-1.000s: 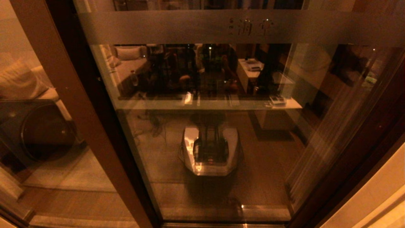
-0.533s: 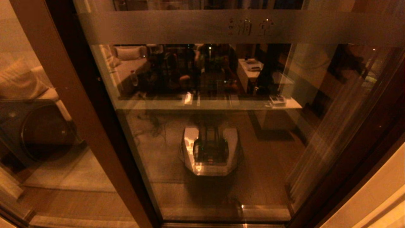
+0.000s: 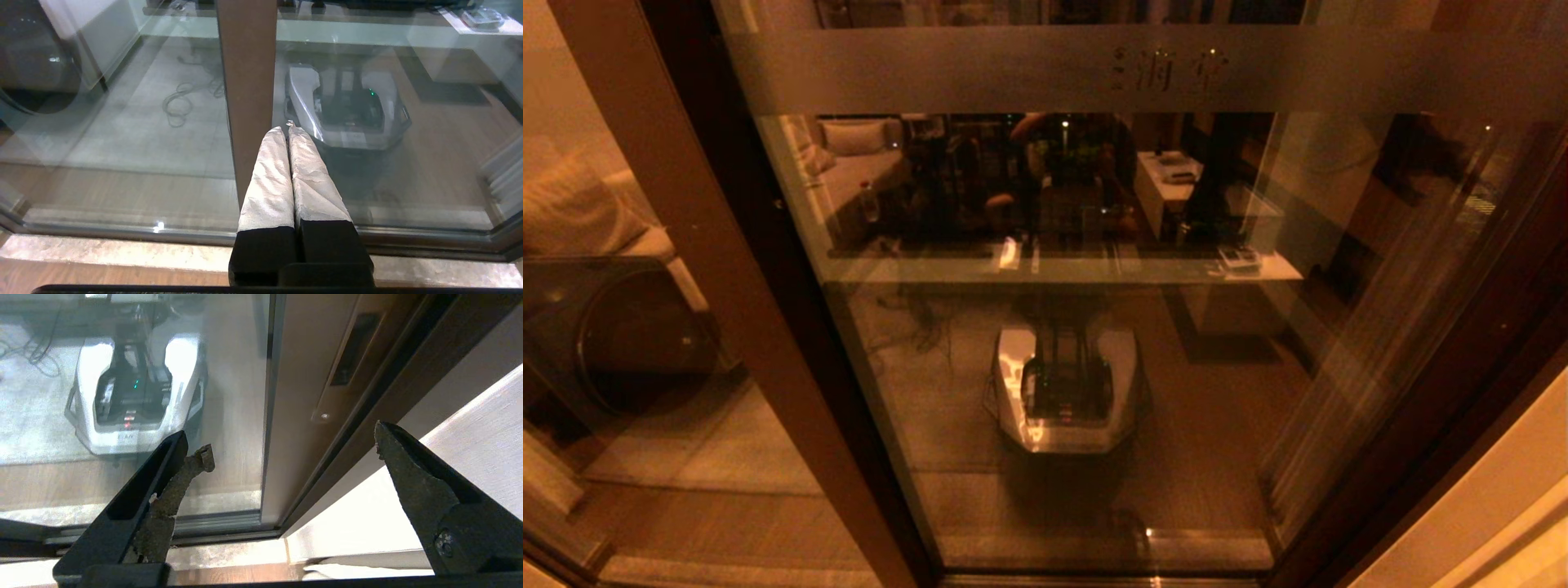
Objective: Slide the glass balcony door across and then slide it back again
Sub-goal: Open the slid door
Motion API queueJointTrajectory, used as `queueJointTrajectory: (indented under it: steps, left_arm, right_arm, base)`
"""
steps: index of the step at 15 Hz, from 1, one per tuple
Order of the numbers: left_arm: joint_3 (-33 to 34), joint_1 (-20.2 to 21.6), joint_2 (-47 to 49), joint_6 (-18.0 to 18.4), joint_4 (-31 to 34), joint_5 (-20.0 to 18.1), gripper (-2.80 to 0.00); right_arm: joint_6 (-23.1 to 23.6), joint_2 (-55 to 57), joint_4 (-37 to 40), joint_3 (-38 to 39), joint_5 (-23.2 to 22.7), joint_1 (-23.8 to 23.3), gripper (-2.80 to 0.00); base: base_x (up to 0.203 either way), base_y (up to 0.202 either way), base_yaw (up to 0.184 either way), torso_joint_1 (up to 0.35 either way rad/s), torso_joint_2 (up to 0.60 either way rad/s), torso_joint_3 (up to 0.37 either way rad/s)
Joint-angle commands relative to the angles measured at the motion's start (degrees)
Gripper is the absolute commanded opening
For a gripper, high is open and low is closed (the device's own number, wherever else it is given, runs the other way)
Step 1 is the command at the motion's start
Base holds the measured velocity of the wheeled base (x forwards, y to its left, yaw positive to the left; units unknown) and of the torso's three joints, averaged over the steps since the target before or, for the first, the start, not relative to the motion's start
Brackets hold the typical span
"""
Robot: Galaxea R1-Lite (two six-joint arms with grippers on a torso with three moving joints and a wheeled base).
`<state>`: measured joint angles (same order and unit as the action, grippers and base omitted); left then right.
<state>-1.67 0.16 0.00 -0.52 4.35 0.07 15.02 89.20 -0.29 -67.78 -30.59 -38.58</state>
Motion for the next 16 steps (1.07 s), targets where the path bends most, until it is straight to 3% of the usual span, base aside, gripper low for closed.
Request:
queueJointTrajectory:
  steps: [1,16]
  left_arm:
    - [0.0,0.0,0.0,0.0,0.0,0.0,-2.8]
    - [0.0,0.0,0.0,0.0,0.0,0.0,-2.8]
  right_arm:
    - [0.1,0.8,-0.2,0.1,-0.2,-0.1,0.0]
    - [0.0,8.6,-2.1,-3.9,-3.1,0.0,0.0]
  base:
    - [0.0,0.0,0.0,0.0,0.0,0.0]
    - [0.0,0.0,0.0,0.0,0.0,0.0]
